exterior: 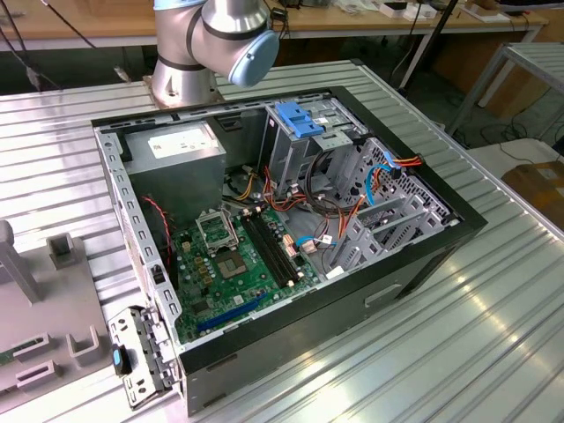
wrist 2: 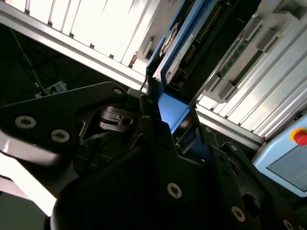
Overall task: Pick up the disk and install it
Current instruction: 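Pick up the disk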
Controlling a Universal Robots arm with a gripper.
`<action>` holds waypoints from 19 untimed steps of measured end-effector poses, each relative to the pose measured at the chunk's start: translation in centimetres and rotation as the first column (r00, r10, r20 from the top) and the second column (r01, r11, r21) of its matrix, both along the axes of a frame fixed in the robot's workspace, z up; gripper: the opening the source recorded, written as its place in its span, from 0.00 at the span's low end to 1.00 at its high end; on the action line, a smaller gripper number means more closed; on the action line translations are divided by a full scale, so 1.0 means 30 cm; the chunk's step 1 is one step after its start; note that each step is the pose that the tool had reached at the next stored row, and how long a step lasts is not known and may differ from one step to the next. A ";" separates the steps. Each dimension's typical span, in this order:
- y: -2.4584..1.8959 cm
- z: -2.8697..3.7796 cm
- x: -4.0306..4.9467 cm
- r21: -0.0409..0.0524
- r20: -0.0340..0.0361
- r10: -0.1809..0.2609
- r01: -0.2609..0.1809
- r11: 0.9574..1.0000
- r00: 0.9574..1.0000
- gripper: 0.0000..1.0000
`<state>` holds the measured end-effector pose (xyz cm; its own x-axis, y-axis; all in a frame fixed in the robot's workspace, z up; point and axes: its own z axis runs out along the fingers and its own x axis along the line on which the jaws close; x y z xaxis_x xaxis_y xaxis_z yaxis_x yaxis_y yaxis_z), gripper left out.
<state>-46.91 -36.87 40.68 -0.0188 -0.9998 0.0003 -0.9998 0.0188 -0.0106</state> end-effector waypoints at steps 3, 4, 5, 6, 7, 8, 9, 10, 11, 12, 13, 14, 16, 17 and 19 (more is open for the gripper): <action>0.000 0.030 0.000 0.000 0.000 0.000 0.000 1.000 1.000 0.37; 0.000 0.051 0.000 0.000 0.000 0.000 0.000 1.000 1.000 0.37; 0.000 0.075 0.000 0.000 0.000 0.000 0.000 1.000 1.000 0.37; 0.000 0.085 0.000 0.000 0.000 0.000 0.000 1.000 1.000 0.37; 0.000 0.104 0.000 0.000 0.000 0.000 0.000 1.000 1.000 0.37; 0.000 0.122 0.000 0.000 0.000 0.000 0.000 1.000 1.000 0.37; 0.000 0.138 0.000 0.000 0.000 0.000 0.000 1.000 1.000 0.37; 0.000 0.155 0.000 0.000 0.000 0.000 0.000 1.000 1.000 0.37; 0.000 0.172 0.000 0.000 0.000 0.000 0.000 1.000 1.000 0.37; 0.000 0.185 0.000 0.000 0.000 0.000 0.000 1.000 1.000 0.37; 0.000 0.196 0.000 0.000 0.000 0.000 0.000 1.000 1.000 0.37; 0.000 0.205 0.000 0.000 0.000 0.000 0.000 1.000 1.000 0.37; 0.000 0.225 0.000 0.000 0.000 0.000 0.000 1.000 1.000 0.37; 0.000 0.231 0.000 0.000 0.000 0.000 0.000 1.000 1.000 0.37; 0.000 0.257 0.000 0.000 0.000 0.000 0.000 1.000 1.000 0.37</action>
